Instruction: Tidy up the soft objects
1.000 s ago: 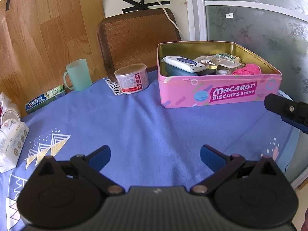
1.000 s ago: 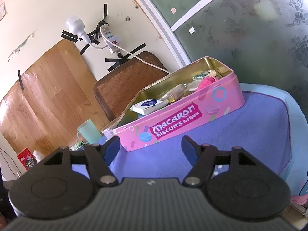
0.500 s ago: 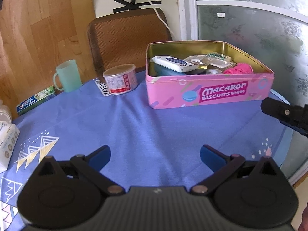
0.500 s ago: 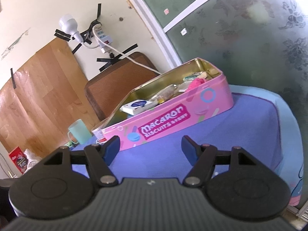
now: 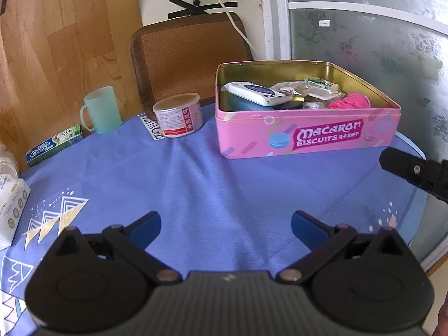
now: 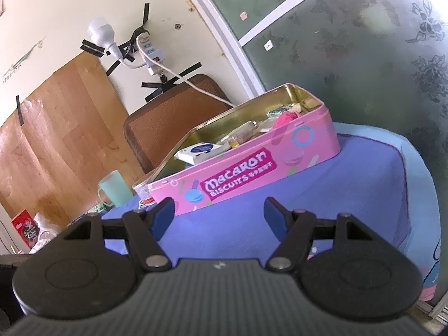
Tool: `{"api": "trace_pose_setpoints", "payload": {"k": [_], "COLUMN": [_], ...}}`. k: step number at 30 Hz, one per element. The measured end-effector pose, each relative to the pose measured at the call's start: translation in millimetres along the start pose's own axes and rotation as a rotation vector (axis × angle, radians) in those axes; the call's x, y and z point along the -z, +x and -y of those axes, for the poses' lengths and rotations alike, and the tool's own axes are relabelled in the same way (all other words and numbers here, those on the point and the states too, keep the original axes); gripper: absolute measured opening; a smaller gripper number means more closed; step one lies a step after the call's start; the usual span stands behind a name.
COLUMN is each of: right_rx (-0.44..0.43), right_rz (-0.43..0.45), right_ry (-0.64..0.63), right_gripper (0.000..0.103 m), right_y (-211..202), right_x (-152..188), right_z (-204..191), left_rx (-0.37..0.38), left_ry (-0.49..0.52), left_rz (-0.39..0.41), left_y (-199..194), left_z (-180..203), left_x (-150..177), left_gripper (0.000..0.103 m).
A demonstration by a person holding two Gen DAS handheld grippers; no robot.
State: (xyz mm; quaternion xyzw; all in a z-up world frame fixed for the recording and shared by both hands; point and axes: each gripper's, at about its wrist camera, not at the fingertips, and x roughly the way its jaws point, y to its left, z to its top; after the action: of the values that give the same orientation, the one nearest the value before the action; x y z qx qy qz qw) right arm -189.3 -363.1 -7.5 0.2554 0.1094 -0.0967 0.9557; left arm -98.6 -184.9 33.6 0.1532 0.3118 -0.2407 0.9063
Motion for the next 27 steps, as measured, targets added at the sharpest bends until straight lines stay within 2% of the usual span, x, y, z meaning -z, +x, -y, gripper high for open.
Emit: {"api": "trace_pose_setpoints", "payload": {"k": [22,27], "right_rx": [-0.013,-0.025], "right_rz": [0.003,0.034], "right_ry": [-0.005,-0.023], "right_gripper": [0.072,0.072], "right_y": [0.3,-3.6], "right_x": [0.0,-1.1], "right_z": [0.1,-0.4], "left_rx": [-0.027,-0.027], "left_ry": [-0.01,-0.026], "left_rz": [0.008,0.005], "left_y": [-0.9,-0.9], "left_z": [-3.9,-5.8], "left_x": [-0.3,-1.2], "left_gripper": [0.103,0.103]}}
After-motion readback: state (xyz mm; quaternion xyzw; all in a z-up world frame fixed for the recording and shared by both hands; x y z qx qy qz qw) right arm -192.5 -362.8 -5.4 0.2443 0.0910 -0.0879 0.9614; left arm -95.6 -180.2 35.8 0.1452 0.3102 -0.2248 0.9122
